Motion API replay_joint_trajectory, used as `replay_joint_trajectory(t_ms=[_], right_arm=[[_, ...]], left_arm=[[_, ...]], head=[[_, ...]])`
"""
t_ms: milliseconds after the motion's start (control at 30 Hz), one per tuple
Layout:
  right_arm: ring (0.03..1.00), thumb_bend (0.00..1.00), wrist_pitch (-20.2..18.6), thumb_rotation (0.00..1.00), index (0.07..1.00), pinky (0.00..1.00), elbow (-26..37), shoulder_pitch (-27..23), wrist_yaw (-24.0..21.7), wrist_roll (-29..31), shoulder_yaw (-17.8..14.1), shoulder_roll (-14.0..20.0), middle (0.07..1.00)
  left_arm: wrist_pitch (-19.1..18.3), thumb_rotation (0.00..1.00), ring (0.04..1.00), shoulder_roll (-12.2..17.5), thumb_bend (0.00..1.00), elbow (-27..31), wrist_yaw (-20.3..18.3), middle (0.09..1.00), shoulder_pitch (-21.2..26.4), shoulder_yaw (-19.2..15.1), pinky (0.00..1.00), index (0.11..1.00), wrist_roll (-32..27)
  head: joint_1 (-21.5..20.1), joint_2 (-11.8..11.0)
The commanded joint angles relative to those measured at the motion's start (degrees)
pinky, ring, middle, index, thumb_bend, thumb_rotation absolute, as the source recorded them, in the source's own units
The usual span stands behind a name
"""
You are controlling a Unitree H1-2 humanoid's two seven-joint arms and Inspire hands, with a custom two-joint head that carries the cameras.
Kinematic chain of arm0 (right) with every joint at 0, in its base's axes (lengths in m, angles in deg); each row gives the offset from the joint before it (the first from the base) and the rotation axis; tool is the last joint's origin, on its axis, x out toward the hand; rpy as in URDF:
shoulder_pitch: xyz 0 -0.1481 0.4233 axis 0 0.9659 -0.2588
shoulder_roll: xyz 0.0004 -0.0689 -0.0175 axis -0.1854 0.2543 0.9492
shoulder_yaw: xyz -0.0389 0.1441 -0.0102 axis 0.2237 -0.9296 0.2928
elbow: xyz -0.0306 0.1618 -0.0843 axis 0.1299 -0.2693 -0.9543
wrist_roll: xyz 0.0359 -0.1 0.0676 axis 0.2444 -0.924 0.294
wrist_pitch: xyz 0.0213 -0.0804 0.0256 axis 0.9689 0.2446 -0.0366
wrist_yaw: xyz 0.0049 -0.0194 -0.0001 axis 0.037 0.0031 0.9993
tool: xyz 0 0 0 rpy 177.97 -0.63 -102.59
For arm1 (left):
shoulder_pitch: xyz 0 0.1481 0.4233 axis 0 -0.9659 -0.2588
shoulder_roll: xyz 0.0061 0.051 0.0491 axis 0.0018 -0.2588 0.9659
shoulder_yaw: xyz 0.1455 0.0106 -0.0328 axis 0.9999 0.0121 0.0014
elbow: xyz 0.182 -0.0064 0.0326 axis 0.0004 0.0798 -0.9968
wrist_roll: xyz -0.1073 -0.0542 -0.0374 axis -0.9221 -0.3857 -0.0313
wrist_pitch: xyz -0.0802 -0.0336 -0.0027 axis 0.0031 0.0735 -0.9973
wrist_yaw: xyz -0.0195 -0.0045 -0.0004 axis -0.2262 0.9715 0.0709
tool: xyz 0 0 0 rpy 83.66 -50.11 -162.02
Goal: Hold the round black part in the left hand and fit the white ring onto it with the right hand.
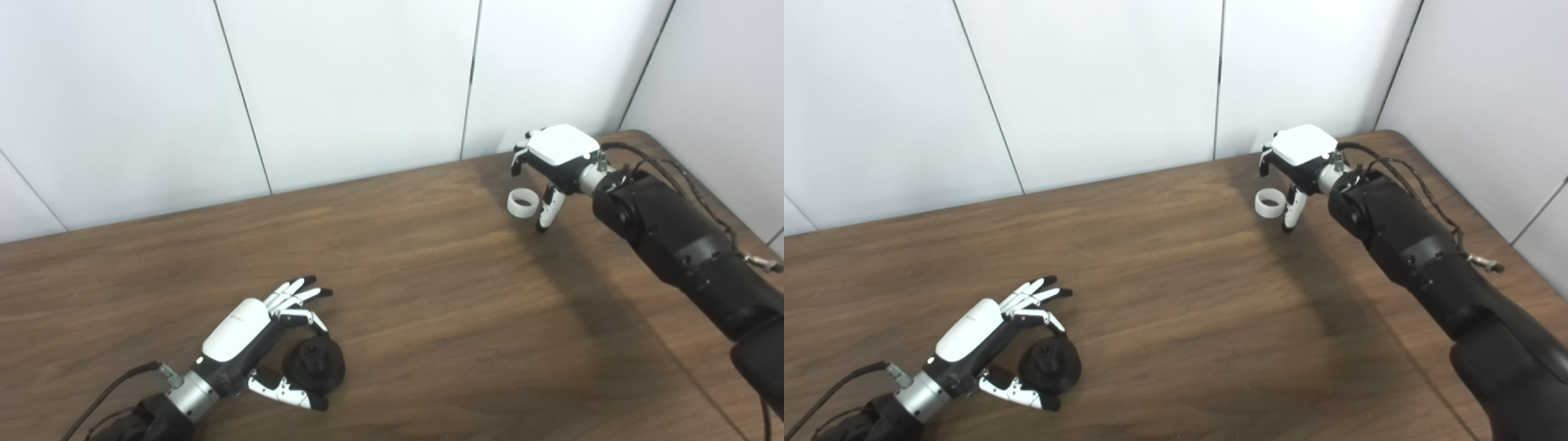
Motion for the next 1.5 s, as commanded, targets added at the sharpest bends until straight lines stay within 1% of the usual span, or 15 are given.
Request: replay_joint_trajectory(t_ms=[0,633,767,833,1033,1267,1467], right_arm=[[0.976,0.9,1.01,0.27,0.7,0.99,0.98,-1.9,0.81,0.81,-0.35,0.2,0.906],[0.975,0.9,1.22,0.27,0.692,0.98,1.78,-1.7,0.4,1.1,-0.27,0.66,0.905],[0.981,0.89,0.64,0.28,0.693,0.99,1.89,-1.88,-0.67,0.92,-0.15,0.79,0.907],[0.983,0.89,0.23,0.28,0.693,0.99,2.29,-1.81,-1.32,0.82,-0.2,0.97,0.907],[0.982,0.91,-0.52,0.29,0.694,1.0,3.0,-1.18,-2.98,2.35,-1.31,1.5,0.902],[1.0,0.92,-2.6,0.3,0.707,1.0,4.63,-1.36,-7.58,4.22,-2.1,1.8,0.921],[1.0,0.93,-2.78,0.27,0.702,1.0,4.36,-1.86,-9.17,5.02,-2.2,1.59,0.927]], left_arm=[[-0.42,0.06,1.0,0.14,0.53,-2.15,-4.9,0.912,-2.17,2.87,1.0,0.482,3.95],[-0.42,0.06,1.0,-0.19,0.53,-1.79,-4.63,0.906,-2.53,2.26,1.0,0.482,4.51],[-0.42,0.06,1.0,-0.12,0.53,-1.67,-4.58,0.906,-2.64,2.32,1.0,0.482,4.05],[-0.42,0.06,1.0,0.07,0.53,-1.14,-4.8,0.906,-2.89,2.13,1.0,0.482,3.79],[-0.41,0.06,1.0,0.61,0.53,0.36,-5.73,0.909,-3.66,1.26,1.0,0.482,3.97],[-0.41,0.06,1.0,0.42,0.53,1.3,-7.19,0.908,-4.42,-0.2,1.0,0.482,3.72],[-0.41,0.06,1.0,0.21,0.53,2.43,-8.43,0.906,-5.47,-1.63,1.0,0.482,3.68]], head=[[-0.01,-0.03],[0.28,0.28],[0.28,0.28],[0.2,0.65],[-0.02,1.34],[0.17,2.06],[0.27,2.58]])
